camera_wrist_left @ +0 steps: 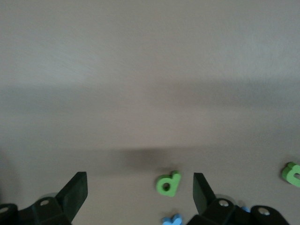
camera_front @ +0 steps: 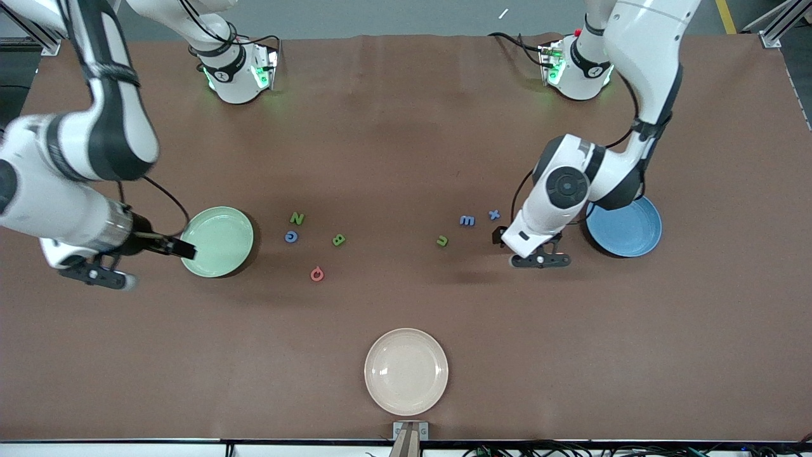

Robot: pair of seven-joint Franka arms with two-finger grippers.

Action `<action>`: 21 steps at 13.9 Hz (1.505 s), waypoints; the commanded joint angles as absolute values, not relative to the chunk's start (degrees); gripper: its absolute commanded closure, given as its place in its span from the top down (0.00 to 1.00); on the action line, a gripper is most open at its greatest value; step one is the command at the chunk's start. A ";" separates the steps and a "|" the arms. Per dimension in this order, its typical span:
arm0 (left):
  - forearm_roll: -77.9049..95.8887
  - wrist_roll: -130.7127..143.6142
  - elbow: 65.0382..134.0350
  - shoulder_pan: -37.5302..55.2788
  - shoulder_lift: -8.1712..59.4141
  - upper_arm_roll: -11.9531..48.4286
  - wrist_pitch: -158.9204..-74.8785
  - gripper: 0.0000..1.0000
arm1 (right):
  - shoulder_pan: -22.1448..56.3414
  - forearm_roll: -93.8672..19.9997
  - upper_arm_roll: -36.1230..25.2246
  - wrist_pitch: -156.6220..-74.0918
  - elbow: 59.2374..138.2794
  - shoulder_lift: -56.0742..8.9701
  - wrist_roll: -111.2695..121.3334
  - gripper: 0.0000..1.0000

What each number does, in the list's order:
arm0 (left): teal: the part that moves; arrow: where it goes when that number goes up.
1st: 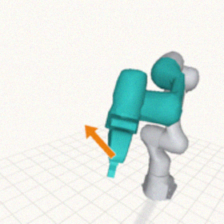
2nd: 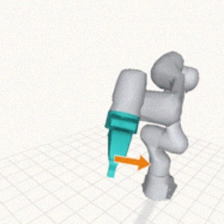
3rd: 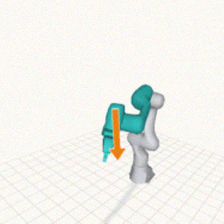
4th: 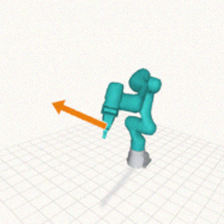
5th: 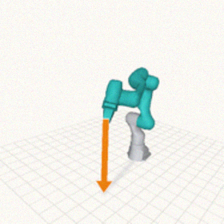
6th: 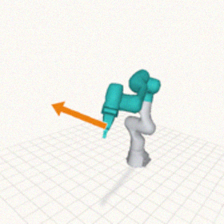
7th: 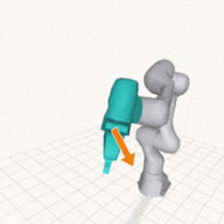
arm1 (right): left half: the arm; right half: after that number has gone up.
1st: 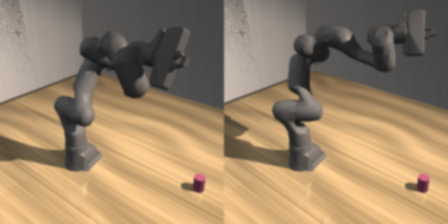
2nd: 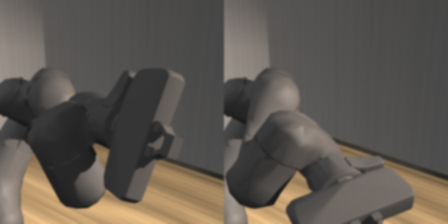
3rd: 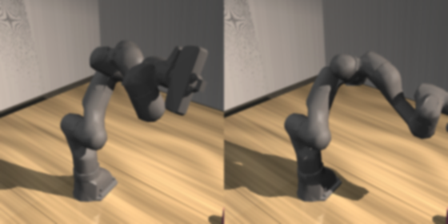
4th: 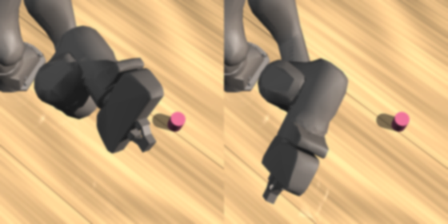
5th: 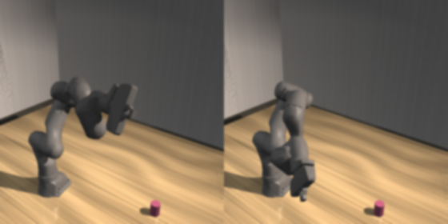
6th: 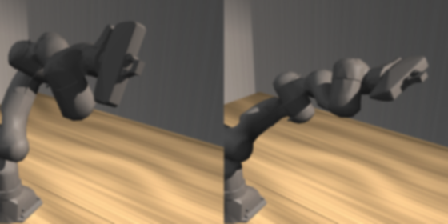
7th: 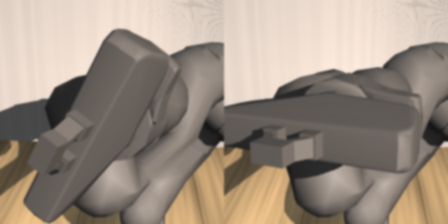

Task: Sort upper and lower case letters into plates
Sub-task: 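Reach the right gripper to the blue C while the left gripper reaches the d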

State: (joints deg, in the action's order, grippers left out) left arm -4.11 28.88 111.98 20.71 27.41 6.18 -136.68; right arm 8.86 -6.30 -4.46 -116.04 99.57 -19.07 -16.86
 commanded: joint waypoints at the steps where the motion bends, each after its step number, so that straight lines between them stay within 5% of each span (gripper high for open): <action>1: -5.54 30.67 112.58 21.27 28.21 5.98 -139.03 0.98 | 9.14 -9.40 -4.83 -121.80 101.34 -23.71 -17.84 1.00; 6: -5.54 30.67 117.86 21.27 28.56 6.24 -145.45 0.95 | 10.19 -13.60 -4.75 -130.86 109.14 -25.58 -17.93 1.00; 12: -5.45 30.76 119.18 21.18 28.65 7.38 -145.46 0.77 | 16.95 -15.38 -5.01 -131.48 114.69 -21.45 -26.96 1.00; 21: -5.45 31.20 119.71 22.41 29.35 7.38 -146.69 0.50 | 23.99 -14.94 -5.10 -146.51 125.07 -20.57 -35.59 1.00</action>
